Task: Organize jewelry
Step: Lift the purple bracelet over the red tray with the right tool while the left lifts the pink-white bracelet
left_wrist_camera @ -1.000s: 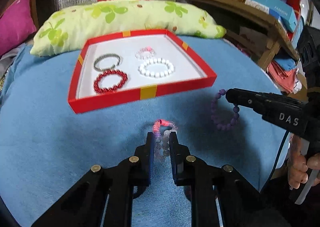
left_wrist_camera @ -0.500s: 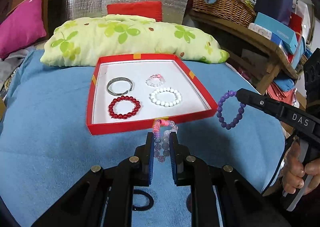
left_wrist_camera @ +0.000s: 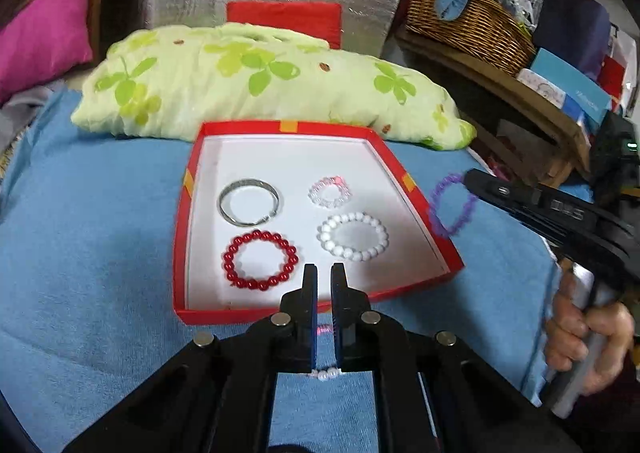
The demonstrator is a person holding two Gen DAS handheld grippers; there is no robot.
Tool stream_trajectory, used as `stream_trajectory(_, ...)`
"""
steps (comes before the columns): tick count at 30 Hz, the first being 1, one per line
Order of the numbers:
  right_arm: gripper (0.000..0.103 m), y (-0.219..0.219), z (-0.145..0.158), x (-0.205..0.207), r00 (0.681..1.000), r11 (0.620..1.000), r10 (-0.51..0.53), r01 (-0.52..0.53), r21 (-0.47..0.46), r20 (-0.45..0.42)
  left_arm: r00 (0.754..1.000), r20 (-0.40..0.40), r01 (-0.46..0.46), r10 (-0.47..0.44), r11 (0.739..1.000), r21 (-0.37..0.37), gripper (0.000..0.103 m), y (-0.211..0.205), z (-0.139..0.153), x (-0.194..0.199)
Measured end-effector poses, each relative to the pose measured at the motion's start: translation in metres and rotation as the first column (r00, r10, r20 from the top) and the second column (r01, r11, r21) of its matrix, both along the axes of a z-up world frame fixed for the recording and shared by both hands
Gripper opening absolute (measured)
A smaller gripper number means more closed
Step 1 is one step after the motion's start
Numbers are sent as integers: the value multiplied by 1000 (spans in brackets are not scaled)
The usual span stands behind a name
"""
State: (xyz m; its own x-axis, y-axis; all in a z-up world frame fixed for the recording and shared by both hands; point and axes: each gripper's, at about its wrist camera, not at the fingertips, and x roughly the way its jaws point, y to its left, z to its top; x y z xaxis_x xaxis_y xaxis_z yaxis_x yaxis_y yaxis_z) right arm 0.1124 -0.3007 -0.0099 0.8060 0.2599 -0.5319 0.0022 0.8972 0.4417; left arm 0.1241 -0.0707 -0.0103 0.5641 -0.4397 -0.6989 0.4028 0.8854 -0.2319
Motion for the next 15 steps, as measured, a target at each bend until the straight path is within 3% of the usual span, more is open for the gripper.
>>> stream_trajectory(6,11,-3,-4,4,1000,1000,12,-11,21,-3,994,-4,109,-109,994,21,10,7,1,-31)
stream_trajectory(8,11,0,1,-1,1000,1000,19,-19,14,16,992,-12,126,-126,991,47,32,5,-3,-38)
stream_trajectory(9,11,2,2,-4,1000,1000,21,-22,14,21,993,-23,119,-117,991,60,52,5,-6,-40)
stream_trajectory(10,11,4,3,-8,999,1000,24,-24,15,27,994,-31,105,-103,992,67,57,6,-9,-41)
stream_trajectory(15,11,12,5,-21,999,1000,27,-27,2,42,993,-109,45,-37,996,77,58,8,-26,-34)
